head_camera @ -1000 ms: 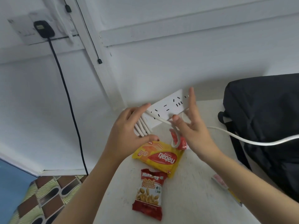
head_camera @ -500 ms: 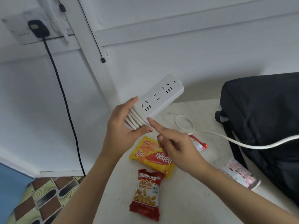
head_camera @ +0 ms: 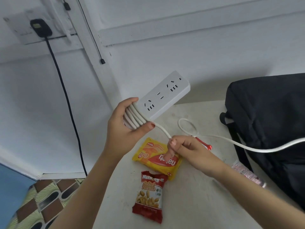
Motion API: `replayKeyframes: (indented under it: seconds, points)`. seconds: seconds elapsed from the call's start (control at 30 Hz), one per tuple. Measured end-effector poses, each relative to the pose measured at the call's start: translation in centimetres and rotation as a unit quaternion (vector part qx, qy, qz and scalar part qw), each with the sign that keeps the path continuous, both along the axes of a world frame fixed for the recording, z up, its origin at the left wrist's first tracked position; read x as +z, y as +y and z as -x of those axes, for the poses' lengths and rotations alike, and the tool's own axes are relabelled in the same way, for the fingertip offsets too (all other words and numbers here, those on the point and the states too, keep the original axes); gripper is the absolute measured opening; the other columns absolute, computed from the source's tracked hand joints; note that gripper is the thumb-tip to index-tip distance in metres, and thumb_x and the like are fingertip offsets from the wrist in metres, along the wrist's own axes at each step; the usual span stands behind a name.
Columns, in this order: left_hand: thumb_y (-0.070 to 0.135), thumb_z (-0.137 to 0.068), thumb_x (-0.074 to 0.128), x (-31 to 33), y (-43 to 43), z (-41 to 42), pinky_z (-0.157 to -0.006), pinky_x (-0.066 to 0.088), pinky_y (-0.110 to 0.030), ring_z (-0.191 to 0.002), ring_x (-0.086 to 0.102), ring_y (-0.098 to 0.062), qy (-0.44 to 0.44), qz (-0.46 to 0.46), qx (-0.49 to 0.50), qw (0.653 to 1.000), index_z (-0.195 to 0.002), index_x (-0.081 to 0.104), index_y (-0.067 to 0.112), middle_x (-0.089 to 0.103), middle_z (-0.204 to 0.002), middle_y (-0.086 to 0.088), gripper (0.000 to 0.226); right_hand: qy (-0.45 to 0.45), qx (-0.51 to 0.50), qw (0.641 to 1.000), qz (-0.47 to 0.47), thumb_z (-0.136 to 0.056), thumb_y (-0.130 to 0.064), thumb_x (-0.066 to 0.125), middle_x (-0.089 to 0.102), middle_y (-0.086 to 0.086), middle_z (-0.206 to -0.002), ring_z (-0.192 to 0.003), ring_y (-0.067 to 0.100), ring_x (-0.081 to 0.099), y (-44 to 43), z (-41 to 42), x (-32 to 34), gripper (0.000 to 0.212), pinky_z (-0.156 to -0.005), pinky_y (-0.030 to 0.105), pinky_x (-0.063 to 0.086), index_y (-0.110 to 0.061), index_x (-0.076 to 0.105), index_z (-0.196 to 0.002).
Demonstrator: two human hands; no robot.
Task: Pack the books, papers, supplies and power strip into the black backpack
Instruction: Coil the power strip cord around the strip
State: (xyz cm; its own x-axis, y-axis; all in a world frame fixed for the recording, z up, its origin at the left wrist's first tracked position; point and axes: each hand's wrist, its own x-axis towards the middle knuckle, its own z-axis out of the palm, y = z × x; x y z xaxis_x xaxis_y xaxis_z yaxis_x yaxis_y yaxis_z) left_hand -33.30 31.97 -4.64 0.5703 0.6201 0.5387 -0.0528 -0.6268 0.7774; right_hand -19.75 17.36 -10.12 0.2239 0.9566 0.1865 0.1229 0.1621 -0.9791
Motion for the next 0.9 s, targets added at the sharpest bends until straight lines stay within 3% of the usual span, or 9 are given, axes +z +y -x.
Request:
replayKeyframes:
  seconds: [0.1, 0.3, 0.47, 0.57, 0.63, 0.67, 0.7, 0.77, 0.9]
  points:
    - [0.04, -0.057, 0.08, 0.5, -0.2, 0.2, -0.091, 0.051, -0.036, -0.11, 0.056, -0.013, 0.008, 0.029, -0.029, 0.999, -0.115, 0.055, 0.027, 0.058, -0.115, 0.005, 0.065, 0.031, 0.044, 0.997, 0.053, -0.093, -0.035, 0.042, 0.054, 0.006, -0.055, -0.057, 0.009, 0.054, -0.3, -1.2, 0.3, 0.043, -0.064, 0.015, 0.043, -0.01, 0.056, -0.062]
    - [0.035, -0.048, 0.085, 1.6, -0.4, 0.8, -0.086, 0.05, -0.03, -0.105, 0.056, -0.014, 0.058, 0.056, -0.097, 0.992, -0.108, 0.057, 0.028, 0.058, -0.11, 0.005, 0.067, 0.056, 0.096, 0.975, 0.195, -0.089, -0.047, 0.047, 0.036, 0.0, -0.041, -0.035, 0.01, 0.023, -0.8, -3.7, 2.2, 0.049, -0.038, 0.019, 0.017, -0.01, 0.043, -0.059]
    - [0.033, -0.046, 0.086, 1.7, -1.3, 1.0, -0.078, 0.05, -0.027, -0.101, 0.059, -0.014, 0.113, 0.047, -0.154, 0.98, -0.104, 0.053, 0.022, 0.061, -0.107, 0.007, 0.067, 0.035, 0.159, 0.933, 0.322, -0.085, -0.045, 0.052, 0.036, -0.005, -0.043, -0.033, 0.005, 0.026, -0.1, -5.2, 3.3, 0.041, -0.032, 0.014, 0.019, -0.015, 0.044, -0.058]
    - [0.034, -0.046, 0.086, 2.0, -2.2, 1.2, -0.081, 0.054, -0.039, -0.104, 0.059, -0.019, 0.166, 0.03, -0.173, 0.97, -0.104, 0.054, 0.029, 0.061, -0.11, 0.006, 0.067, 0.123, 0.252, 0.885, 0.371, -0.061, -0.05, 0.081, 0.052, -0.011, -0.048, -0.036, 0.001, 0.043, 0.2, -6.8, 3.4, 0.033, -0.034, 0.01, 0.034, -0.022, 0.062, -0.06]
    - [0.036, -0.046, 0.086, 2.6, -2.8, 1.3, -0.08, 0.054, -0.044, -0.102, 0.059, -0.019, 0.198, 0.018, -0.184, 0.963, -0.103, 0.054, 0.033, 0.06, -0.108, 0.008, 0.065, 0.13, 0.146, 0.884, 0.424, -0.005, -0.058, 0.088, 0.063, -0.004, -0.05, -0.044, 0.007, 0.058, 0.4, -9.1, 2.4, 0.085, -0.044, 0.018, 0.05, -0.013, 0.075, -0.076]
    - [0.036, -0.047, 0.086, 2.9, -3.0, 1.4, -0.079, 0.055, -0.044, -0.101, 0.059, -0.019, 0.209, 0.013, -0.192, 0.959, -0.104, 0.055, 0.033, 0.06, -0.107, 0.009, 0.065, 0.092, 0.089, 0.89, 0.437, -0.003, -0.062, 0.086, 0.067, 0.001, -0.059, -0.051, 0.012, 0.063, 0.3, -10.0, 1.9, 0.111, -0.052, 0.025, 0.055, -0.006, 0.072, -0.098]
    - [0.036, -0.047, 0.086, 3.2, -3.2, 1.5, -0.078, 0.054, -0.044, -0.1, 0.059, -0.019, 0.218, 0.007, -0.2, 0.955, -0.104, 0.056, 0.033, 0.059, -0.106, 0.009, 0.065, 0.045, 0.09, 0.89, 0.445, -0.03, -0.061, 0.087, 0.069, 0.004, -0.073, -0.057, 0.013, 0.065, 0.1, -10.2, 2.1, 0.108, -0.056, 0.03, 0.056, -0.002, 0.063, -0.117]
    - [0.034, -0.047, 0.087, 3.8, -3.5, 1.7, -0.078, 0.054, -0.045, -0.099, 0.059, -0.019, 0.238, -0.005, -0.212, 0.948, -0.106, 0.057, 0.032, 0.059, -0.105, 0.008, 0.066, 0.082, 0.171, 0.884, 0.428, -0.082, -0.027, 0.061, 0.069, 0.007, -0.082, -0.062, 0.014, 0.068, 0.8, -9.1, 4.6, 0.049, -0.056, 0.027, 0.056, 0.003, 0.054, -0.12]
    - [0.027, -0.049, 0.09, 4.3, -4.2, 1.7, -0.079, 0.054, -0.039, -0.098, 0.059, -0.011, 0.305, -0.052, -0.214, 0.927, -0.107, 0.056, 0.037, 0.059, -0.106, 0.015, 0.069, 0.112, 0.253, 0.869, 0.411, -0.089, 0.003, 0.045, 0.064, 0.008, -0.064, -0.044, 0.008, 0.058, 1.6, -8.1, 8.3, 0.031, -0.045, 0.02, 0.052, 0.002, 0.048, -0.12]
